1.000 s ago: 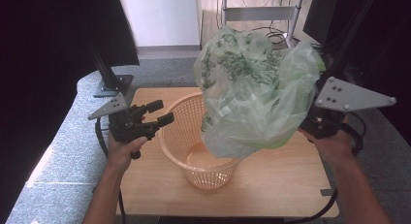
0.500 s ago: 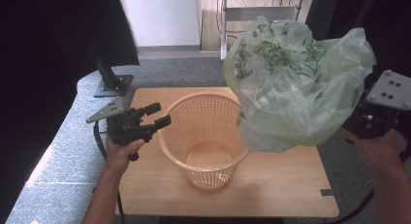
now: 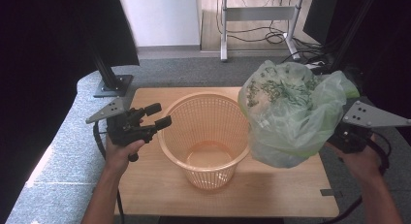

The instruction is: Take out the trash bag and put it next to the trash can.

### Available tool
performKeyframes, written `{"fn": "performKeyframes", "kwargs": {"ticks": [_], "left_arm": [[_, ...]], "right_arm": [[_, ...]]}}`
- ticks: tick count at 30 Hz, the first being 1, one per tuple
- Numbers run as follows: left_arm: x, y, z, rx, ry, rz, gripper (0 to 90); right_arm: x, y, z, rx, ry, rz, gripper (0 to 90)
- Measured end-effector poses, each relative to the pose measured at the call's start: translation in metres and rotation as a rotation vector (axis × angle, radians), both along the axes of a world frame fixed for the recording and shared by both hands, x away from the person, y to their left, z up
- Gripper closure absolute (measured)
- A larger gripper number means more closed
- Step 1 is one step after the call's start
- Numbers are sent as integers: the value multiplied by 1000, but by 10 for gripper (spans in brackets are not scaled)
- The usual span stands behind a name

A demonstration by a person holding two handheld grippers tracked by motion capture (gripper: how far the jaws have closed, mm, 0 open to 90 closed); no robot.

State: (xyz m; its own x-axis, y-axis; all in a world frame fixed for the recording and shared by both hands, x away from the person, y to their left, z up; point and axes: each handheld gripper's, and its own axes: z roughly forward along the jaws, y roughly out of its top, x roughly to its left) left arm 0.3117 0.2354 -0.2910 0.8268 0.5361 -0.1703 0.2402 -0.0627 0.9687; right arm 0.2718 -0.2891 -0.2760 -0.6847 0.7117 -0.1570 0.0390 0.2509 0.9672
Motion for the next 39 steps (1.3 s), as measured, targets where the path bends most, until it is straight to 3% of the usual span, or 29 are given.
{"fn": "performKeyframes", "kwargs": {"ticks": [6, 12, 16, 21, 28, 29, 32, 34, 37, 39], "left_arm": [[-1, 0, -2, 5, 11, 11, 323], [-4, -3, -3, 20, 15, 10, 323], [-5, -6, -4, 38, 20, 10, 323], [-6, -8, -8, 43, 24, 10, 323], [-5, -3, -12, 44, 38, 22, 322], [-6, -3, -12, 45, 38, 23, 322], [-6, -1, -12, 45, 38, 27, 321], [-7, 0, -12, 42, 35, 29, 321], [-7, 2, -13, 38, 37, 31, 321], [-7, 3, -14, 37, 39, 33, 321]], "right_arm": [[12, -13, -47, 14, 75, -30, 883], [26, -3, -104, -9, 158, -41, 882], [36, 5, -133, -13, 210, -53, 879], [47, 13, -156, -5, 243, -63, 862], [51, 23, -170, -5, 261, -67, 822], [51, 23, -171, -2, 260, -68, 783], [47, 22, -170, 41, 243, -82, 483], [42, 19, -167, 86, 223, -99, 339], [32, 13, -162, 130, 201, -114, 232], [25, 9, -161, 150, 192, -110, 209]]}}
